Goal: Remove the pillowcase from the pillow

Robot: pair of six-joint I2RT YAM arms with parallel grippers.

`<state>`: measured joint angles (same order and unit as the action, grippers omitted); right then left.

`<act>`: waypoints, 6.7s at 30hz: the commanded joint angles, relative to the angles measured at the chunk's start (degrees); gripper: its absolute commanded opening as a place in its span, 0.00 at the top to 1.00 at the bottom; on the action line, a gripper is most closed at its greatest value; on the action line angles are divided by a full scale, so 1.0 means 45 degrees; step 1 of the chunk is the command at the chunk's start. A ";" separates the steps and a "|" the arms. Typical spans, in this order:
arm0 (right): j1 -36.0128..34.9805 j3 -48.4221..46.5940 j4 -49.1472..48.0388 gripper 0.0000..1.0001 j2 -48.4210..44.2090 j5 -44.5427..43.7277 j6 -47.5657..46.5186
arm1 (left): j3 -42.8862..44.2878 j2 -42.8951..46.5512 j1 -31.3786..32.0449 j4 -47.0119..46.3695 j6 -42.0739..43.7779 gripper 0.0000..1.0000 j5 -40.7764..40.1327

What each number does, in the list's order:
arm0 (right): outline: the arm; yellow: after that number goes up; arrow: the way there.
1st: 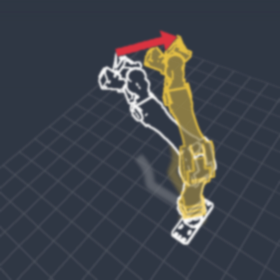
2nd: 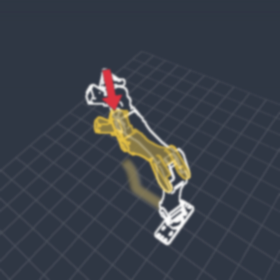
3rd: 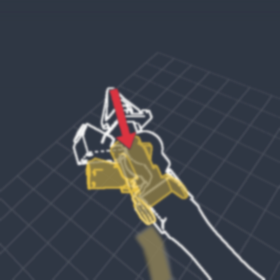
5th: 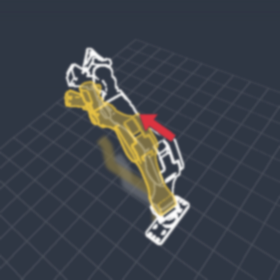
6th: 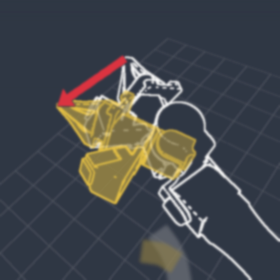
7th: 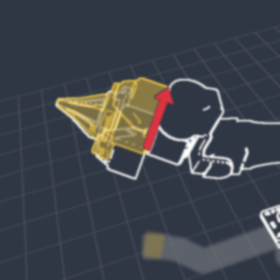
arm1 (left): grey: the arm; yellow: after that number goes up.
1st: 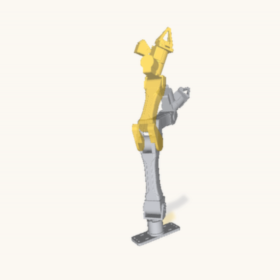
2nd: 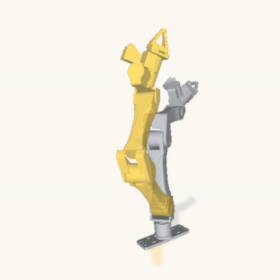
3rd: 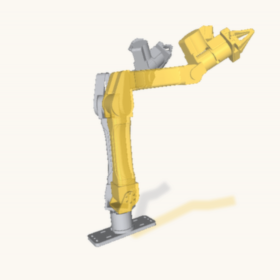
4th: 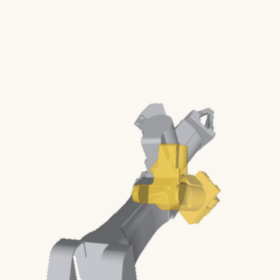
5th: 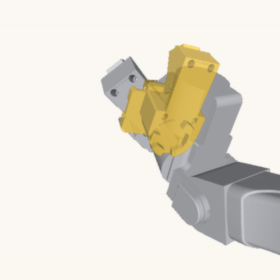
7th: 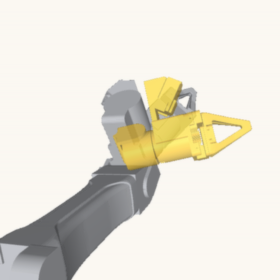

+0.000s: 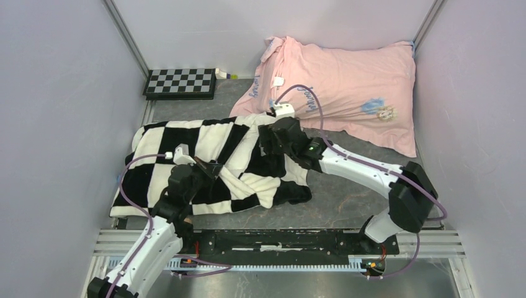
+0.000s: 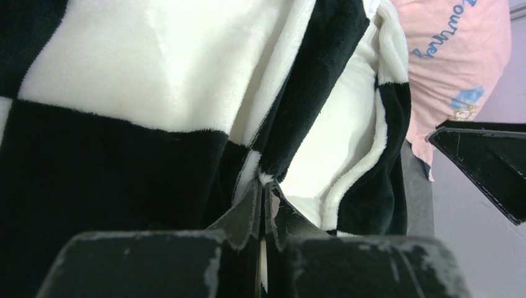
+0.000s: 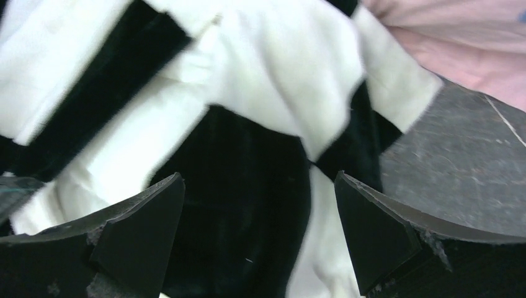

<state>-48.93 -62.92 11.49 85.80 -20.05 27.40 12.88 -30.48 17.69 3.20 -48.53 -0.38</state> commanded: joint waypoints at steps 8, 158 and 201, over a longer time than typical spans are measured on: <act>-0.1830 -0.2788 0.1254 0.02 0.3290 -0.2853 -0.0186 | 0.0846 -0.1244 -0.0089 -0.0157 0.0388 0.97 0.0769; -0.0976 0.9059 -0.6286 1.00 -0.2853 0.4154 -0.1486 | 1.3082 -0.6133 0.2567 0.5233 0.3523 0.98 0.0644; 0.3065 0.7935 -0.4160 0.45 -0.3935 0.5245 -0.3775 | 1.2126 -0.5418 0.2477 0.5574 0.3971 0.98 0.3025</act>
<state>-35.99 -28.56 -7.27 75.77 -5.69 17.74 72.27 -56.90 28.86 43.40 -28.05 5.19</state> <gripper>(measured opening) 0.471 0.056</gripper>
